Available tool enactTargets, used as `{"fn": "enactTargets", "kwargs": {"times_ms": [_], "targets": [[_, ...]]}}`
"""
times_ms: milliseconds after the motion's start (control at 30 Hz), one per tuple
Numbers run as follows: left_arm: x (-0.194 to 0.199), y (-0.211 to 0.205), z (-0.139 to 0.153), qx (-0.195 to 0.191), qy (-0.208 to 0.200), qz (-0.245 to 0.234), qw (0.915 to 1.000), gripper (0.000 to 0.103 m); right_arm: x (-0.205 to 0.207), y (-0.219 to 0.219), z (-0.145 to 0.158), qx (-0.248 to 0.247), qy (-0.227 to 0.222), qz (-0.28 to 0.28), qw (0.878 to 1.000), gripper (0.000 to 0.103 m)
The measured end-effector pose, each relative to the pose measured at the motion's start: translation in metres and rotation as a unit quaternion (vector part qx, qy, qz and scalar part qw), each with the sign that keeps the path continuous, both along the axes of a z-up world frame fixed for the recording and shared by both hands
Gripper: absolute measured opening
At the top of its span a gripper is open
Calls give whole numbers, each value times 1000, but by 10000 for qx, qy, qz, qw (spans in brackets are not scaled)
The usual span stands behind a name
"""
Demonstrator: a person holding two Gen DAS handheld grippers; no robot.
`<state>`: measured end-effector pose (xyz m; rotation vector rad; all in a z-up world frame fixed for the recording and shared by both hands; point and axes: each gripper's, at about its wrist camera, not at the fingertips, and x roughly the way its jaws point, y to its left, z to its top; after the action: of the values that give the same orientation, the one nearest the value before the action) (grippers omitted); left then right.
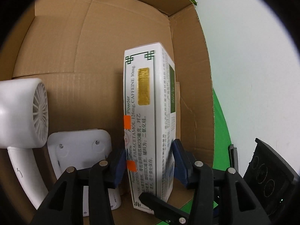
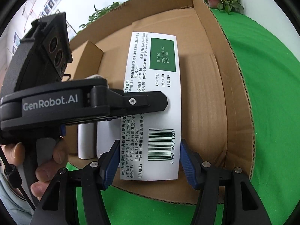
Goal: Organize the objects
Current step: 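Lower the medicine box into the tray beside the white device and release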
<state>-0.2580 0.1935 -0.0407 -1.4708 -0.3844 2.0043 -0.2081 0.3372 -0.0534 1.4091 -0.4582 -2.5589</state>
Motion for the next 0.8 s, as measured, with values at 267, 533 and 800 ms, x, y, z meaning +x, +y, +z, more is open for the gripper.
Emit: {"fn": "enactTargets", "kwargs": {"times_ms": [267,533,800], "targets": [[25,-35,29,-460,410,211,9979,46,-6,-12,-3,630,-201,-256,9975,58],[79,-113,73,-736,1343,758,9853,46,-19,-40,-4,1361,-482,-168,9894,64],[142,-175,109,-1636,2707,1713,9331,77,25,-54,26,1606,814,-510,9823,103]]}}
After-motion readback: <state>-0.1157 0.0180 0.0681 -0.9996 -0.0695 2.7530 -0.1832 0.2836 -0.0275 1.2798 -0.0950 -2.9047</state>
